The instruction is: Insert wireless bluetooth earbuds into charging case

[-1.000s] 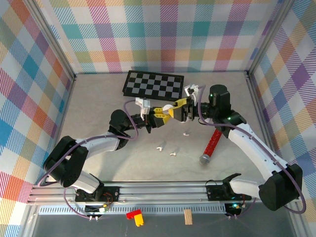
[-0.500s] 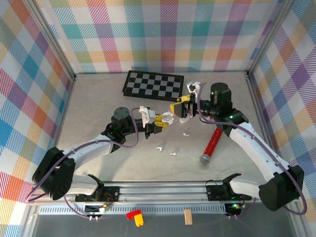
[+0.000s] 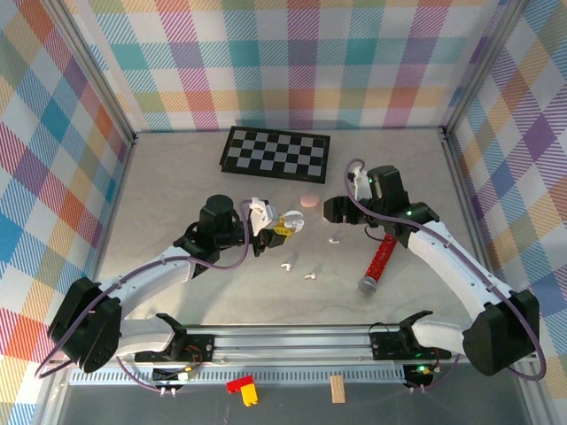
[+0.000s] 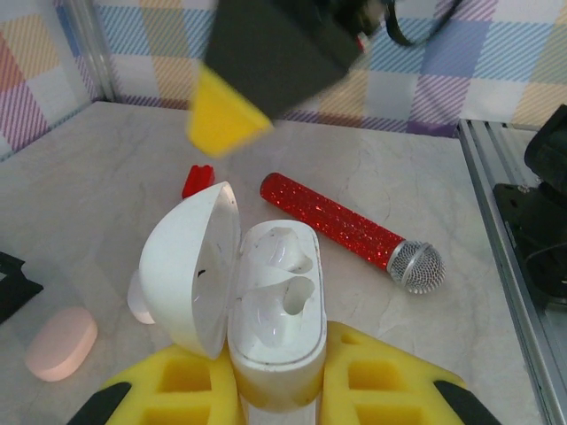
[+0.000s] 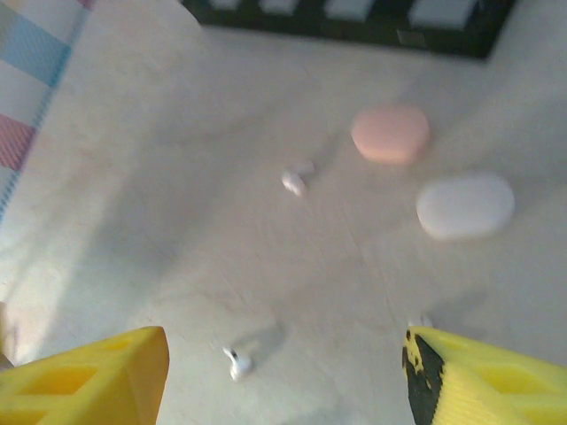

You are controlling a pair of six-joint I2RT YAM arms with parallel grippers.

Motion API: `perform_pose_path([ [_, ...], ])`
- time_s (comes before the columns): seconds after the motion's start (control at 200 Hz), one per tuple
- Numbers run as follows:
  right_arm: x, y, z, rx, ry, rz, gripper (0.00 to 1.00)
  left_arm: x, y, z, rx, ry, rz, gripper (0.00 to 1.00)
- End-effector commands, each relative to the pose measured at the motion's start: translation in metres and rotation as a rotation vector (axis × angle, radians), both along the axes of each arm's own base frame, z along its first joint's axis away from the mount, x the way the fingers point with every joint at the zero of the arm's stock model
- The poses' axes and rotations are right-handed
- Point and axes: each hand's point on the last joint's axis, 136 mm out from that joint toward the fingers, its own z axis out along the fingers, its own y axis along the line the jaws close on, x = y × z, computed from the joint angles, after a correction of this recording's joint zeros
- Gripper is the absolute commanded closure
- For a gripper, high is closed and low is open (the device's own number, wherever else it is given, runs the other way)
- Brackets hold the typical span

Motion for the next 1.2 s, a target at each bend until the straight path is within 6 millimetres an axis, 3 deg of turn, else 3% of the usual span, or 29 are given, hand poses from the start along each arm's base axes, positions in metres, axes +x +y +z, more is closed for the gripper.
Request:
perform_pose_path([
  [0.0, -0.022, -0.015, -0.037, -0.062, 0.154, -0.064, 0.3, -0.001, 0.006, 0.014, -0.045, -0.002, 0.046, 1.0],
  [0.09, -0.029, -0.02, -0.057, -0.092, 0.206, -0.073, 0.3, -0.006, 0.007, 0.01, -0.038, 0.007, 0.031, 1.0],
  [0.265, -0.02, -0.019, -0.079, -0.18, 0.254, -0.039, 0.33, -0.007, 0.007, 0.009, -0.048, 0.005, 0.027, 1.0],
  [0.425, -0.014, -0.025, -0.103, -0.412, 0.324, 0.026, 0.36, -0.01, 0.016, 0.01, -0.042, -0.044, 0.065, 1.0],
  [0.56, -0.009, -0.028, -0.113, -0.55, 0.366, 0.07, 0.4, -0.01, 0.029, 0.001, -0.041, -0.054, 0.128, 1.0],
  [0.89, 0.01, 0.009, -0.145, -0.482, 0.465, 0.171, 0.34, -0.016, 0.037, -0.006, -0.053, -0.023, 0.146, 1.0],
  [1.2, 0.009, 0.004, -0.175, -0.506, 0.519, 0.168, 0.33, -0.017, 0.04, -0.009, -0.044, -0.023, 0.154, 1.0],
])
